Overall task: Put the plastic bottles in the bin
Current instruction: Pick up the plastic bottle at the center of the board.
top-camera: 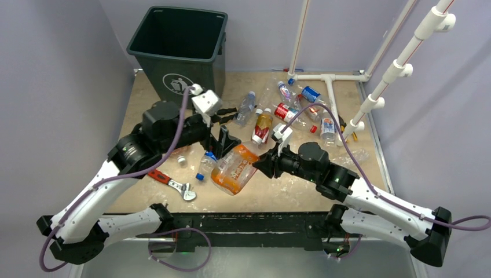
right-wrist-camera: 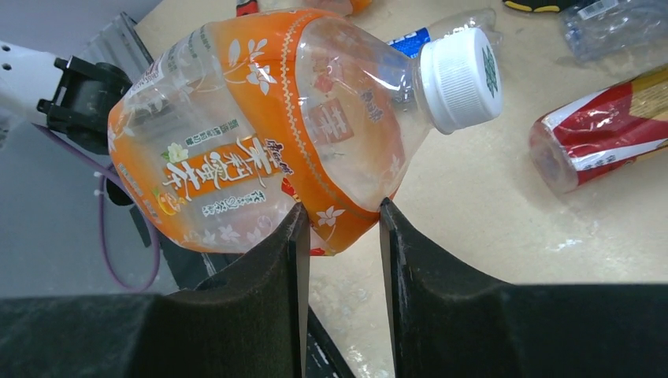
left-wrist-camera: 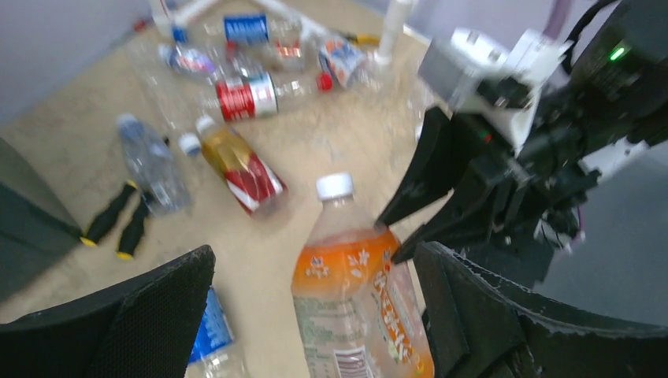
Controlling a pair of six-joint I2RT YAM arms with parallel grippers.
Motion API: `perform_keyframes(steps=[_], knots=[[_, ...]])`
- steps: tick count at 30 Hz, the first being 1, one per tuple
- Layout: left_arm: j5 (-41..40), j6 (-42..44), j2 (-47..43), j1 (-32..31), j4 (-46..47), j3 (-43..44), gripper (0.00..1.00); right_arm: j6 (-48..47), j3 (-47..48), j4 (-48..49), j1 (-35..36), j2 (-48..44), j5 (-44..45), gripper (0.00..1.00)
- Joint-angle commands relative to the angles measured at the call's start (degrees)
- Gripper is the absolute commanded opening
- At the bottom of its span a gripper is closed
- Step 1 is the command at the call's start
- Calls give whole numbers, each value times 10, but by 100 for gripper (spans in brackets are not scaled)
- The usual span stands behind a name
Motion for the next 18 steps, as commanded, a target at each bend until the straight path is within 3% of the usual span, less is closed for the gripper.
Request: perform_keyframes(steps=[1, 5, 18], knots=[[56, -13, 33, -1, -101, 14, 99, -50, 48, -11, 22, 7, 48, 27], [55, -22, 55, -1, -139, 7, 97, -67, 62, -19, 45, 12, 81, 26], [125, -31, 51, -1, -107, -52, 84, -104, 99, -35, 77, 15, 65, 26]])
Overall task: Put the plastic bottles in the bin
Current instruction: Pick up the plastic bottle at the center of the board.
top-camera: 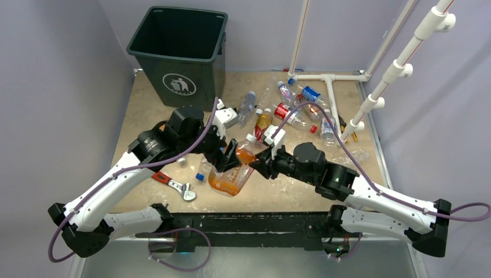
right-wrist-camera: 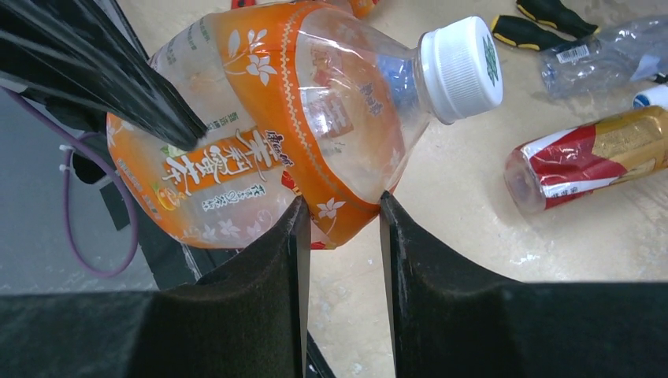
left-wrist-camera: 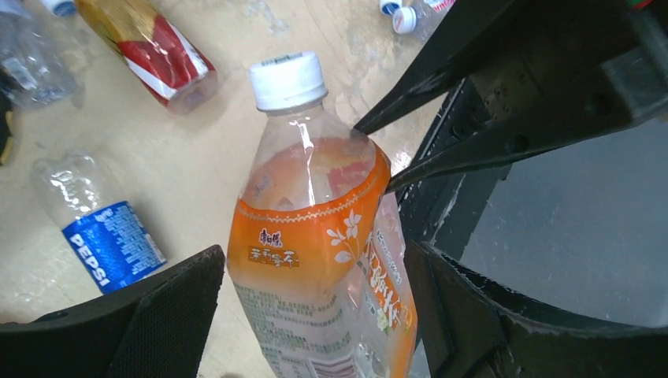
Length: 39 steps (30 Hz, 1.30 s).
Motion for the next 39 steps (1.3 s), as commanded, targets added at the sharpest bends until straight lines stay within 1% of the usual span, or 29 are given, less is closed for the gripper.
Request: perform_keyframes(steps=[1, 4, 7, 10, 11, 13, 15, 17, 19, 20, 22, 23, 25, 26, 27, 28, 29, 30, 34, 37, 39], knots=[[51, -11, -10, -1, 25, -27, 82, -25, 33, 13, 5, -12, -17, 26], [78, -19, -10, -1, 47, -53, 77, -30, 34, 18, 5, -14, -36, 25], [105, -27, -8, -1, 66, -61, 64, -33, 38, 15, 5, -10, -38, 25], [125, -30, -9, -1, 84, -68, 56, -35, 40, 14, 6, -9, -49, 25], [134, -31, -9, -1, 90, -69, 52, -36, 39, 15, 6, -10, -49, 25], [148, -31, -8, -1, 95, -70, 38, -35, 36, 19, 6, -16, -48, 25], [159, -32, -8, -1, 100, -73, 27, -33, 34, 24, 6, -22, -48, 25], [162, -36, -11, -1, 108, -77, 15, -31, 31, 29, 6, -25, -44, 25], [160, -42, -13, -1, 117, -84, 6, -27, 29, 33, 6, -24, -41, 25], [157, -46, -15, -1, 124, -88, 0, -22, 26, 36, 6, -23, -35, 25], [142, -56, -18, -1, 142, -95, 0, -6, 22, 39, 6, -18, -14, 31], [134, -61, -21, -1, 153, -100, 0, 3, 19, 41, 7, -15, -5, 40], [114, -69, -32, -1, 175, -109, 0, 27, 14, 41, 6, -17, 15, 64], [93, -74, -40, -1, 186, -115, 0, 40, 10, 42, 6, -23, 26, 74], [68, -79, -49, -1, 202, -120, 0, 53, 7, 45, 6, -37, 34, 82], [44, -79, -60, -1, 216, -127, 0, 65, 4, 48, 6, -51, 37, 94], [22, -80, -73, -1, 231, -137, 0, 82, -1, 52, 6, -68, 21, 98], [2, -84, -90, -1, 250, -148, 0, 100, -8, 56, 6, -85, 10, 99], [-46, -99, -168, -1, 349, -207, 0, 174, -56, 116, 5, -157, 31, 99], [-64, -115, -226, -1, 436, -257, 0, 224, -97, 174, 5, -185, 26, 99], [-69, -123, -259, -1, 490, -286, 0, 240, -115, 223, 5, -191, 4, 99]])
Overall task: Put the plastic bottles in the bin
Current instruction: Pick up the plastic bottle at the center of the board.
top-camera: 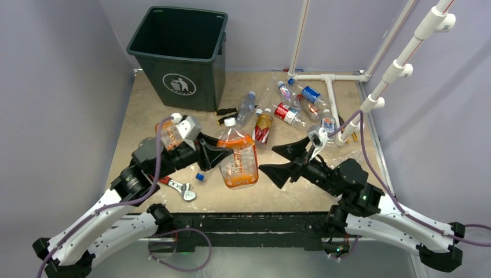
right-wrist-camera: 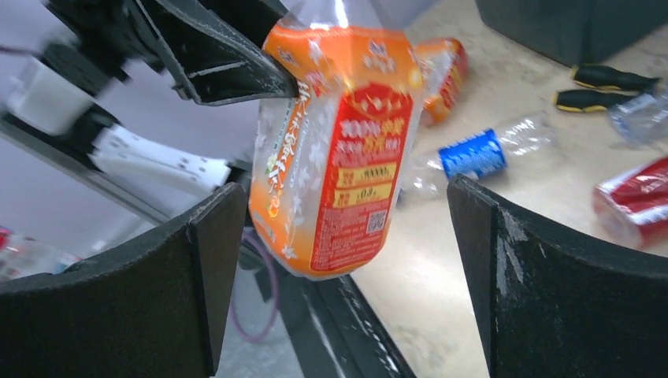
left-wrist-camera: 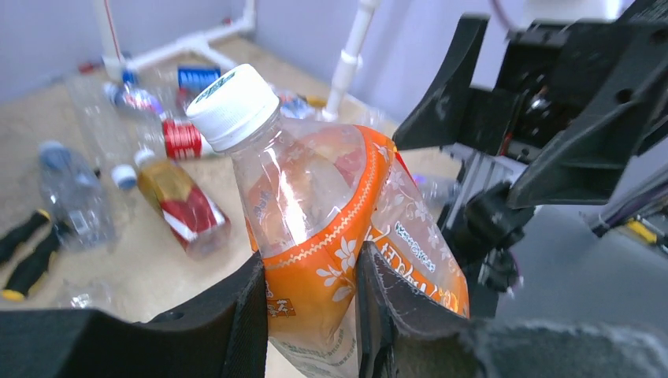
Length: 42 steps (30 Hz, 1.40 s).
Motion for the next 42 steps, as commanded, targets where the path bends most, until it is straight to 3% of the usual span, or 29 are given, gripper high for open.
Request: perform_keyframes(steps=[1, 17, 20, 25, 28, 29, 31, 32, 38, 42], knots=[[-37, -31, -58, 0, 181, -54, 0, 78, -36, 127, 2, -4, -24, 99], [102, -32, -80, -1, 227, -50, 0, 65, 9, 237, 2, 105, -145, 98], [98, -36, -87, 0, 236, -53, 0, 73, 3, 261, 2, 115, -164, 88], [81, -29, -87, 0, 214, -44, 2, 79, -2, 283, 2, 135, -187, 60], [85, -29, -84, 0, 213, -43, 12, 72, -6, 288, 2, 138, -191, 49], [88, -30, -82, 0, 212, -41, 22, 65, -4, 285, 2, 137, -190, 46], [74, -35, -77, -1, 196, -30, 59, 48, 3, 270, 2, 131, -185, 42], [62, -34, -77, 0, 184, -22, 64, 34, 9, 259, 2, 125, -178, 41], [-25, -36, -106, 0, 184, 14, 82, -63, -3, 208, 2, 65, -125, 40], [-72, -86, -79, -1, 214, 44, 85, -95, -38, 234, 2, 35, -124, 39]])
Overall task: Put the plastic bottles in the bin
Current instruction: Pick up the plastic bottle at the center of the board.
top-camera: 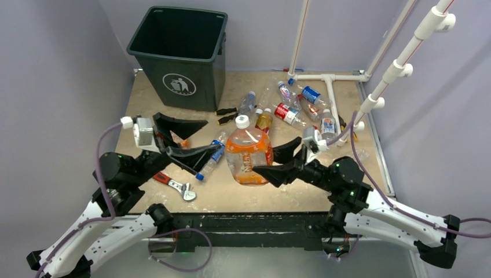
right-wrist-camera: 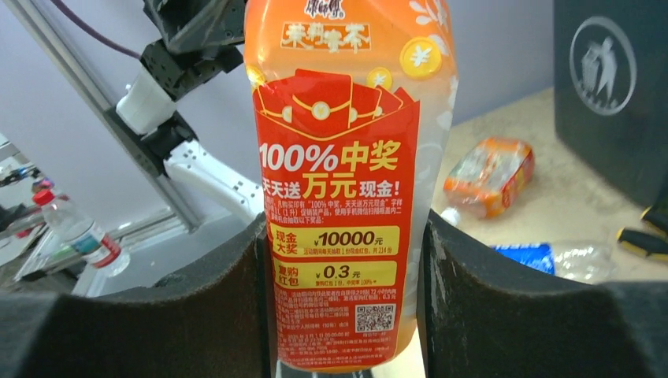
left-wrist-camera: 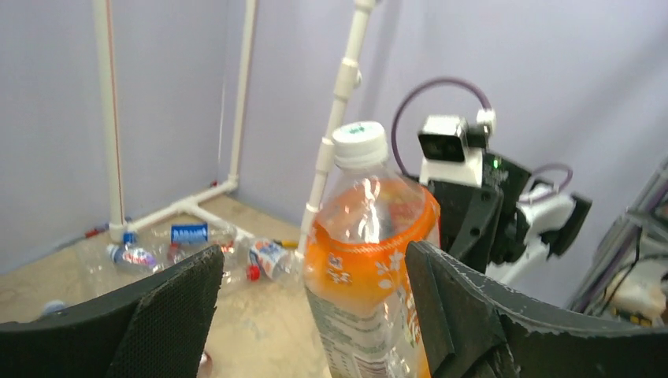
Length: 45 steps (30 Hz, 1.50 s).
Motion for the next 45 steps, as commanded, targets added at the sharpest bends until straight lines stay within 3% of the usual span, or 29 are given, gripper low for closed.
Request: perform_keyframes(steps=[1, 8, 18, 30, 33, 41, 45], knots=[[-69, -64, 35, -1, 47, 60, 85, -67, -23, 32, 2, -29, 23, 39], [5, -139, 113, -1, 125, 83, 85, -94, -57, 59, 2, -37, 49, 36], [48, -168, 183, -1, 80, 121, 84, -105, -62, 81, 2, -27, 60, 35], [107, -178, 213, -1, 77, 124, 68, -97, -73, 91, 2, -21, 64, 34], [115, -179, 221, -1, 82, 123, 62, -97, -72, 91, 2, -19, 65, 34], [121, -166, 221, -1, 82, 121, 32, -97, -68, 90, 2, -7, 69, 34], [104, -157, 214, -1, 84, 116, 8, -89, -64, 84, 2, 1, 75, 41]])
